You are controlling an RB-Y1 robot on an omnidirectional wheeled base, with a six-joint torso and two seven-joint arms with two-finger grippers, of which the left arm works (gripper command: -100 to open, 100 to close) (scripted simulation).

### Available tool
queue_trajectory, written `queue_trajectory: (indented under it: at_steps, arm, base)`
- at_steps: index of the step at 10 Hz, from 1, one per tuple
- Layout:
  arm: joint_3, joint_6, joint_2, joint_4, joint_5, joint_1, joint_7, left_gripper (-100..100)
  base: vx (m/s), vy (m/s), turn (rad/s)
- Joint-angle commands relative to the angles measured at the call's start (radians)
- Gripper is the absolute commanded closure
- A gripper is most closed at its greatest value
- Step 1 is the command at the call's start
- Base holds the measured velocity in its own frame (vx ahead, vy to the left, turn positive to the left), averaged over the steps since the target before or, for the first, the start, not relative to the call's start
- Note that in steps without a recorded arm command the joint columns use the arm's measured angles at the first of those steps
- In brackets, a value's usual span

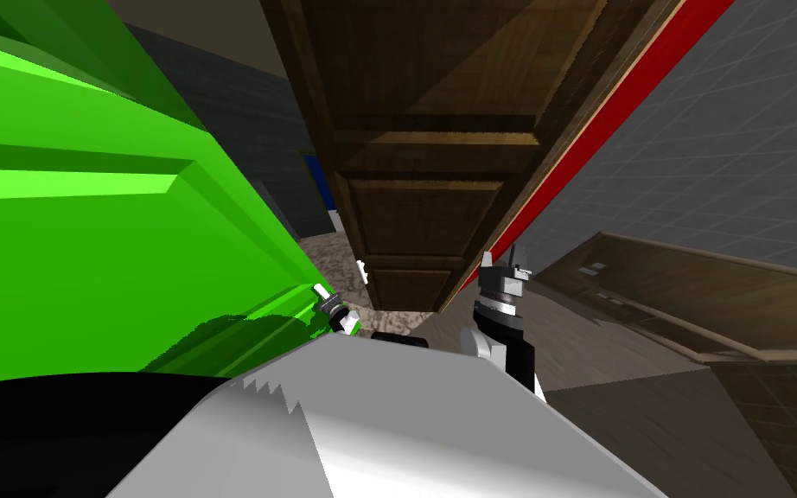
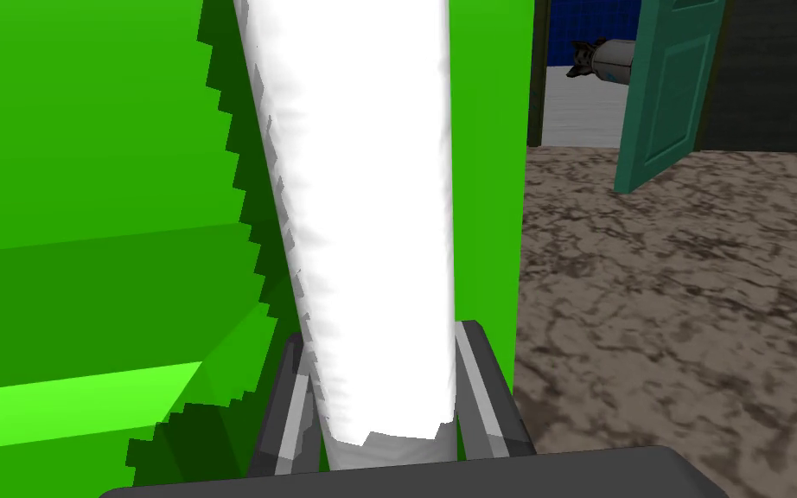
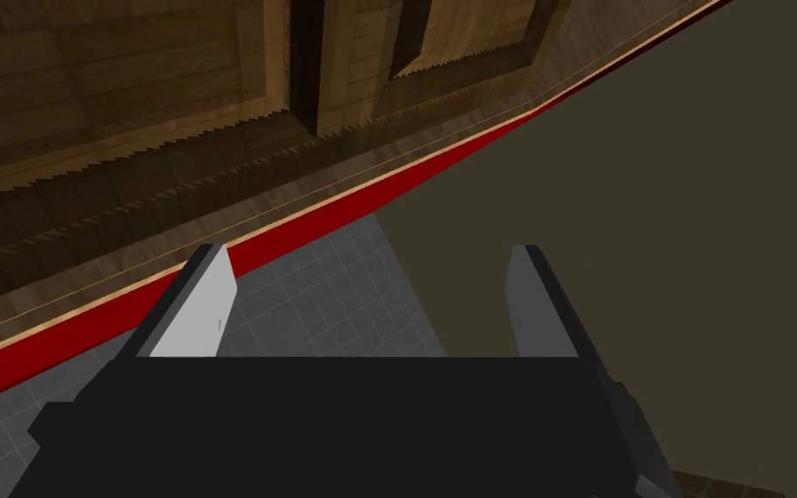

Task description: Push the door open

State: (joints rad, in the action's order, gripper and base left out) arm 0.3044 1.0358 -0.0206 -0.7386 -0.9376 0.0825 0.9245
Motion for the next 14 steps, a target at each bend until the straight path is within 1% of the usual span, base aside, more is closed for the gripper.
queue_trajectory:
  at_steps: [1,3,4,5,6,7,8,9,10,11,12,13,14]
  arm:
    - [0.029,0.025,-0.004,0.007,-0.015,0.003,-0.006,100]
    - [0.057,0.036,0.01,0.013,-0.033,0.01,-0.016,100]
    - [0.072,0.043,0.021,0.017,-0.044,0.015,-0.022,100]
    - [0.06,0.039,0.014,0.035,-0.037,0.021,-0.01,100]
    - [0.087,0.074,-0.007,0.046,-0.058,0.028,-0.014,100]
    - [0.092,0.08,-0.01,0.048,-0.062,0.029,-0.015,100]
    - [0.103,0.093,-0.016,0.052,-0.07,0.032,-0.017,100]
    - [0.103,0.093,-0.016,0.052,-0.07,0.032,-0.017,100]
    - [0.108,0.1,-0.019,0.054,-0.075,0.034,-0.018,100]
    - [0.121,0.116,-0.026,0.059,-0.085,0.038,-0.02,100]
    - [0.121,0.116,-0.026,0.059,-0.085,0.038,-0.02,100]
    - [0.134,0.132,-0.032,0.064,-0.096,0.042,-0.022,100]
    - [0.134,0.132,-0.032,0.064,-0.096,0.042,-0.022,100]
  base:
    - [0.136,0.069,-0.02]
    - [0.135,0.084,-0.028]
    - [0.156,0.083,-0.032]
    - [0.069,0.04,0.003]
    - [0.001,0.118,-0.149]
    - [0.007,0.167,-0.162]
    - [0.001,0.165,-0.116]
    - [0.006,0.126,-0.018]
    - [0.011,0.08,-0.024]
    - [0.022,0.085,-0.112]
    - [0.008,0.066,-0.047]
    - [-0.009,0.091,-0.081]
    - [-0.006,0.088,-0.06]
